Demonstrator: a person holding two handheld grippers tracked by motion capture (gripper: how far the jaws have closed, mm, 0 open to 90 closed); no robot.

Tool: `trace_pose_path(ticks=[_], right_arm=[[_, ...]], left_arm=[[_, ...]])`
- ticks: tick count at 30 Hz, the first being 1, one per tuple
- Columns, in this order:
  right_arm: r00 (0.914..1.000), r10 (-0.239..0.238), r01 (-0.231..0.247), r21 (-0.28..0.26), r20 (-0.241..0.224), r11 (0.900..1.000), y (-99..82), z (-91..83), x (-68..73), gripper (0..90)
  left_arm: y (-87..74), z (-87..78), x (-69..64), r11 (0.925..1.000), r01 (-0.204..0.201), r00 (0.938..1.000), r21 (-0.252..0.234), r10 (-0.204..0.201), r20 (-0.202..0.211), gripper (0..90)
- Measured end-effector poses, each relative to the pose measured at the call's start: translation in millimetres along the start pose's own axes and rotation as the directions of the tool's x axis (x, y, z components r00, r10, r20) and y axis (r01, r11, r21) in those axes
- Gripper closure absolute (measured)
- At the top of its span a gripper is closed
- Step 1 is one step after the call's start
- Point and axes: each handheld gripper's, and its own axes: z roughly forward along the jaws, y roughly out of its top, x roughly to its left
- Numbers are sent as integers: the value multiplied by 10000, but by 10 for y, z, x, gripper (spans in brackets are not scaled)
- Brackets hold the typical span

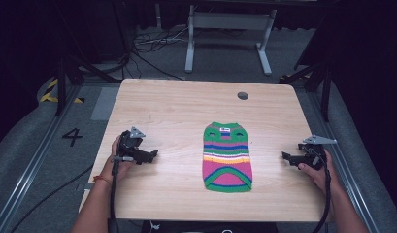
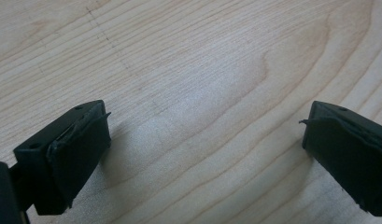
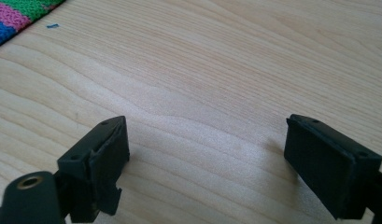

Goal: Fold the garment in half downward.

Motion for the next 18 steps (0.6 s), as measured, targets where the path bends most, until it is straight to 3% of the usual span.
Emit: trace_pose_path(ticks=[6,11,18], right_arm=[[10000,-11,11,3,6,10000,0,0,1,142],[10000,16,-16,4,30,10000,-3,-3,5,142],[10000,-30,30,78,-36,10000,-11,-21,11,142]], left_arm=[[-2,-5,5,10000,-63,10000,21,63,41,13],[-10,-18,41,9991,-423,9985,98,420,355,11],[-7,-12,46,9989,-461,9981,62,458,415,9]])
